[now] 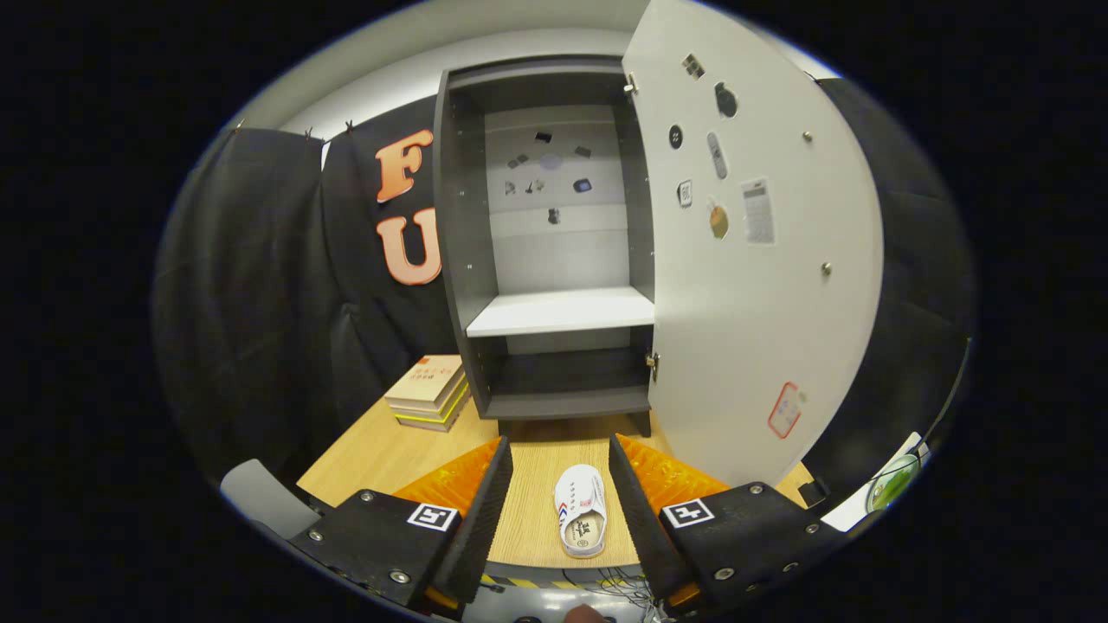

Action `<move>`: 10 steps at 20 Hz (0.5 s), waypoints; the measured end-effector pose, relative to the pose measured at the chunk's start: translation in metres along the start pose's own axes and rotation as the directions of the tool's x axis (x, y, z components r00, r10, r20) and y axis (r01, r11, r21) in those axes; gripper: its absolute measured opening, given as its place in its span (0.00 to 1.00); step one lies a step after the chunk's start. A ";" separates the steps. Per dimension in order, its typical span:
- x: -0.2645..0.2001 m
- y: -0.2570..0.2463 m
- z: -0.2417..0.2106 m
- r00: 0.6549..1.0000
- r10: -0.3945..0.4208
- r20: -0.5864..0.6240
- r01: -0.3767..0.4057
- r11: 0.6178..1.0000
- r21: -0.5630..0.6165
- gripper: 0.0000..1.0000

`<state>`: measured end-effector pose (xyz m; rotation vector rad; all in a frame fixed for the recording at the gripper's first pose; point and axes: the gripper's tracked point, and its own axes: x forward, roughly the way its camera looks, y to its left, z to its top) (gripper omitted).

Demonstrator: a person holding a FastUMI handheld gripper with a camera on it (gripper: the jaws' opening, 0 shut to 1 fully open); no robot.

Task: Open the shoe cabinet door, grab the shoes and put them into the shoe cabinet, then close the shoe cabinet door.

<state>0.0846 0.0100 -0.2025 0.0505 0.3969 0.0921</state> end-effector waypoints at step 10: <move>0.097 0.011 -0.141 0.960 0.059 -0.275 -0.057 0.998 0.013 0.72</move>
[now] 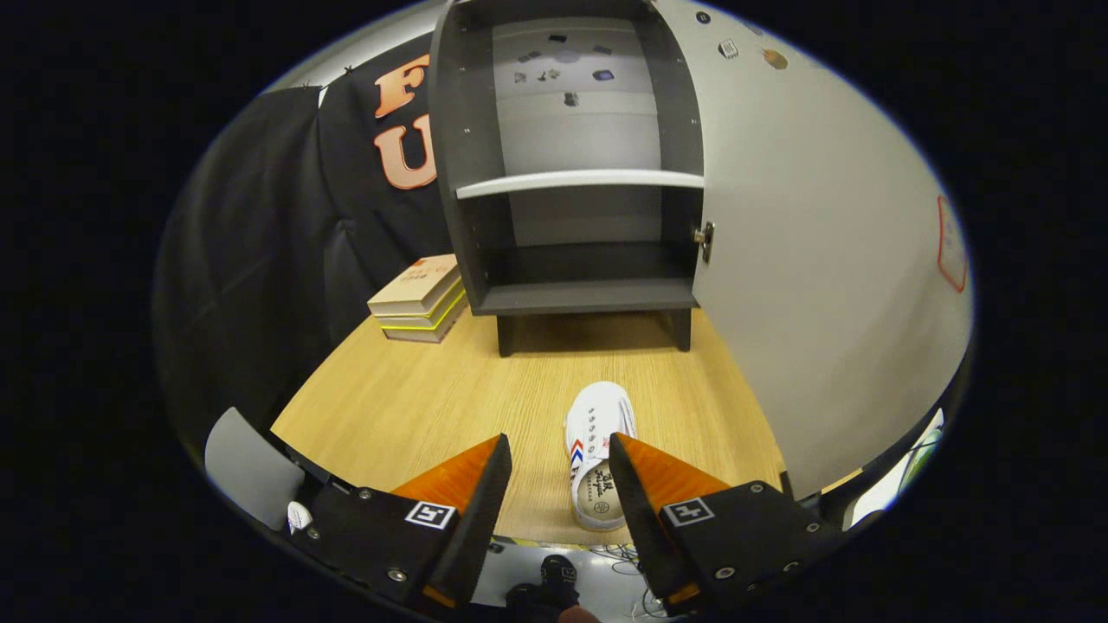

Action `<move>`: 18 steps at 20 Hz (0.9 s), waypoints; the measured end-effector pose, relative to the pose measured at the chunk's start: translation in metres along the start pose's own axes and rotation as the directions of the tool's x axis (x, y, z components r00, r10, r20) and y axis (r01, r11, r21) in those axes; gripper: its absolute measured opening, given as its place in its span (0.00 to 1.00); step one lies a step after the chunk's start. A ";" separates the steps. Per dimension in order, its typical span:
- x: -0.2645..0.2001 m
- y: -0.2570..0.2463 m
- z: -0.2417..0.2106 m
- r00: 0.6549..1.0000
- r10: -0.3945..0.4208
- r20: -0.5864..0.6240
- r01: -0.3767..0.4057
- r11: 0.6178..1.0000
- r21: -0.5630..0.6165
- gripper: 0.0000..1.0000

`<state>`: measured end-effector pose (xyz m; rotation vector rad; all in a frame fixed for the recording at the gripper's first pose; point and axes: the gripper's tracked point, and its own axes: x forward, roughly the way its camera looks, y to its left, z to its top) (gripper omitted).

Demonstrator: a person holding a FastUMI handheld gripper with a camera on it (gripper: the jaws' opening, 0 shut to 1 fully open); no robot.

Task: Open the shoe cabinet door, grab the shoes and put them into the shoe cabinet, then close the shoe cabinet door.

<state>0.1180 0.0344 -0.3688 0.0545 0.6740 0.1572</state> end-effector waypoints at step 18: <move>0.128 -0.014 -0.085 0.980 0.009 -0.198 -0.003 0.999 0.034 0.36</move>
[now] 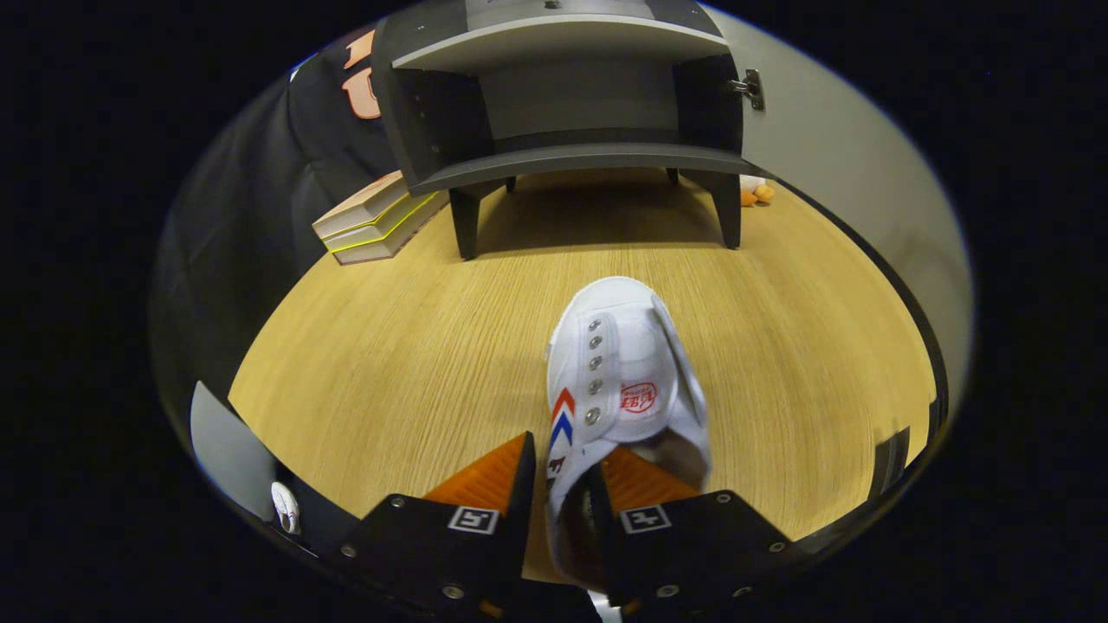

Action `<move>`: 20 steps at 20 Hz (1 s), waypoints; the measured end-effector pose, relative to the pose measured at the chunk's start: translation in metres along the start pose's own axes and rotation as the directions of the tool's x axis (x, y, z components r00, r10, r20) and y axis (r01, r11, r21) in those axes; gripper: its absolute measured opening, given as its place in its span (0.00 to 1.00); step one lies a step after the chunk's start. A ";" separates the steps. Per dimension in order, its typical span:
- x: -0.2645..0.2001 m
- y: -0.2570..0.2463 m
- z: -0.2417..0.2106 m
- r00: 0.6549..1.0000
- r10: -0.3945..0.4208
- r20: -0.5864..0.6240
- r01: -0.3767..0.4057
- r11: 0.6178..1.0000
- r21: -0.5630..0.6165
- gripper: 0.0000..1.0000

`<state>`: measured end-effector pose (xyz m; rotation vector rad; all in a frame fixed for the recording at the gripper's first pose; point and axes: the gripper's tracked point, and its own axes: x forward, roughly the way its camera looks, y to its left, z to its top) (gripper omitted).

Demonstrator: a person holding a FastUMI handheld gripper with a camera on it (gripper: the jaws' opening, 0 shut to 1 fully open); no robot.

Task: Open the shoe cabinet door, grab the shoes and put them into the shoe cabinet, then close the shoe cabinet door.

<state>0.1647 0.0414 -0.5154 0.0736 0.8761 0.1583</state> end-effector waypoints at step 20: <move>-0.100 0.033 0.169 0.961 0.045 0.273 -0.074 0.993 0.097 0.00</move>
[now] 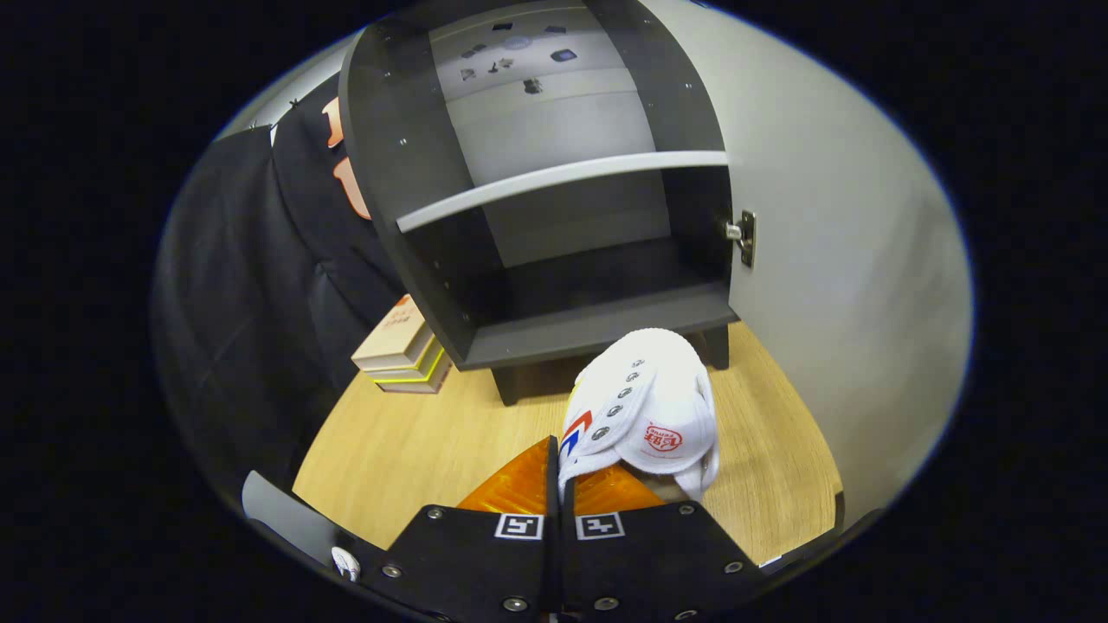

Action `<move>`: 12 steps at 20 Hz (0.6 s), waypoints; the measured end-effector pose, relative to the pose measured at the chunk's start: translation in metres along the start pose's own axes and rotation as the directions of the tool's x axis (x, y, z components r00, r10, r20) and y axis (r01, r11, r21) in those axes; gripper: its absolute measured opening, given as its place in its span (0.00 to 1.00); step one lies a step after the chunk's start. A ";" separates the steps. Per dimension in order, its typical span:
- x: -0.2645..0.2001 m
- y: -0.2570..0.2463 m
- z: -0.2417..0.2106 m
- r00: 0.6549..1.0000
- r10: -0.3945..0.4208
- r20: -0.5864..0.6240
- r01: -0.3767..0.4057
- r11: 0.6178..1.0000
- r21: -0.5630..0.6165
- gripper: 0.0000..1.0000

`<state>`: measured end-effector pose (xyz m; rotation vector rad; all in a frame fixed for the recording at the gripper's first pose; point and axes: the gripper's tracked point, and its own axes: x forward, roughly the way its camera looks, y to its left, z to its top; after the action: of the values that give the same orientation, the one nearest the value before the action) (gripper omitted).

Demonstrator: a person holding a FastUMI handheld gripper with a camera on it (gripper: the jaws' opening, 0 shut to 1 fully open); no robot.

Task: Open the shoe cabinet door, grab the shoes and put them into the shoe cabinet, then close the shoe cabinet door.

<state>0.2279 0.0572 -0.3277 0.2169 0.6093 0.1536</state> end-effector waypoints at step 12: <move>-0.034 0.044 0.172 0.979 0.087 0.186 -0.081 0.996 -0.041 0.00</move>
<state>0.2975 0.0664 -0.1607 0.2224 0.4094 0.2220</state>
